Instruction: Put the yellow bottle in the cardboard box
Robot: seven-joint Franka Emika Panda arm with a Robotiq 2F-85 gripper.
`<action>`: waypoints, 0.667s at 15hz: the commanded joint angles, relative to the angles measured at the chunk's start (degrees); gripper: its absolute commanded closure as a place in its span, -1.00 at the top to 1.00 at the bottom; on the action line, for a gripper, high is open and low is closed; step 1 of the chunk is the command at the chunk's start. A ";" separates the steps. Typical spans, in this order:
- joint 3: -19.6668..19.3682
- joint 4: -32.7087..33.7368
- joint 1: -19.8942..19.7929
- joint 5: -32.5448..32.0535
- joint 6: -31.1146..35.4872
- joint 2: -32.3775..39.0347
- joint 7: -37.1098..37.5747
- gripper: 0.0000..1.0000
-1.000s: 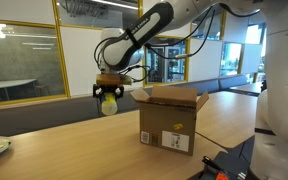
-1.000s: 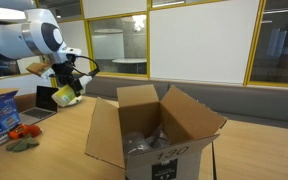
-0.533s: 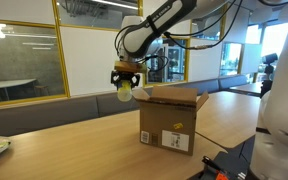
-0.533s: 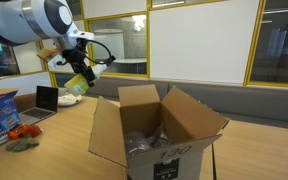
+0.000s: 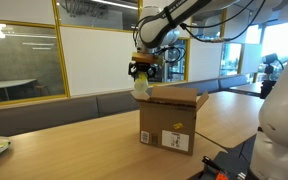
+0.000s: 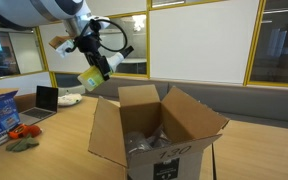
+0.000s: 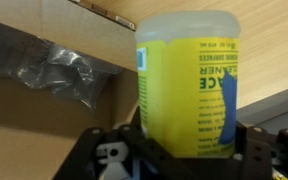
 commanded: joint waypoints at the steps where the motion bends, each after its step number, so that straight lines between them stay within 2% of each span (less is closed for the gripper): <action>1: 0.35 1.41 -1.98 0.35 -8.61 -3.63 -7.68 -0.14; 5: -0.53 1.31 -3.56 -0.41 -17.09 -3.99 -17.73 -0.14; 10: -1.89 0.81 -5.78 -1.89 -18.75 -1.24 -29.60 -0.14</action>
